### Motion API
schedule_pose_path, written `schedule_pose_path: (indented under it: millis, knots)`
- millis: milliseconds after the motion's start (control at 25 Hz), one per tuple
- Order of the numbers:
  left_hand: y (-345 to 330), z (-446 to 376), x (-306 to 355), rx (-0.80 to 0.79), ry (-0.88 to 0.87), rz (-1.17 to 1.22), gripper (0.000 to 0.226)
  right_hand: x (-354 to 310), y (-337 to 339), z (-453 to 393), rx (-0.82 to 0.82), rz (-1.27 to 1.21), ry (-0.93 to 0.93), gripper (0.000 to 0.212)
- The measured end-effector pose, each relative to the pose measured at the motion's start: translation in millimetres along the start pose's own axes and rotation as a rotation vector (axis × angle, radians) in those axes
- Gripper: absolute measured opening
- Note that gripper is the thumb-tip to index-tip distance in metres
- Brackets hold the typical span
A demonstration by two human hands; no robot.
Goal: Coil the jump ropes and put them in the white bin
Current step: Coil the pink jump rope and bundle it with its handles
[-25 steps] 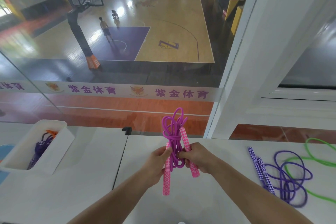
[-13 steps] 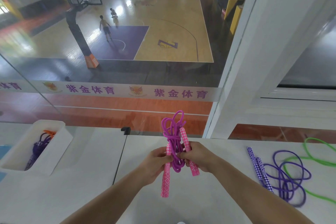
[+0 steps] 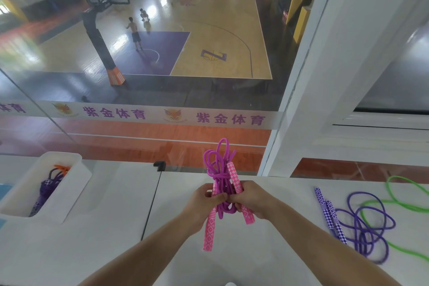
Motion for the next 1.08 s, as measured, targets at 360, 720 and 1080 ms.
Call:
schedule_pose_path:
  millis: [360, 720, 1080]
  knots:
    - [-7.5, 2.8, -2.3, -0.147, 0.207, -0.154, 0.041, 10.9, -5.6, 2.5, -0.011, -0.067, -0.036, 0.015]
    - [-19.2, 2.8, 2.7, -0.253, 0.123, 0.014, 0.054, 2.6, -17.1, 0.2, -0.085, -0.152, -0.021, 0.023]
    - [-18.4, -4.5, 5.1, -0.199, 0.095, -0.044, 0.055, 6.4, -4.1, -2.7, -0.011, 0.013, -0.013, 0.011]
Point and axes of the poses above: each hand's wrist, its own z-axis away from the middle knuckle, its own y-axis out of the back of the hand, x = y × z, the point moved 9 cm from there along -z, towards the middle knuckle, and after that the axes turned 15 degrees about y, right-handed, at the moved point
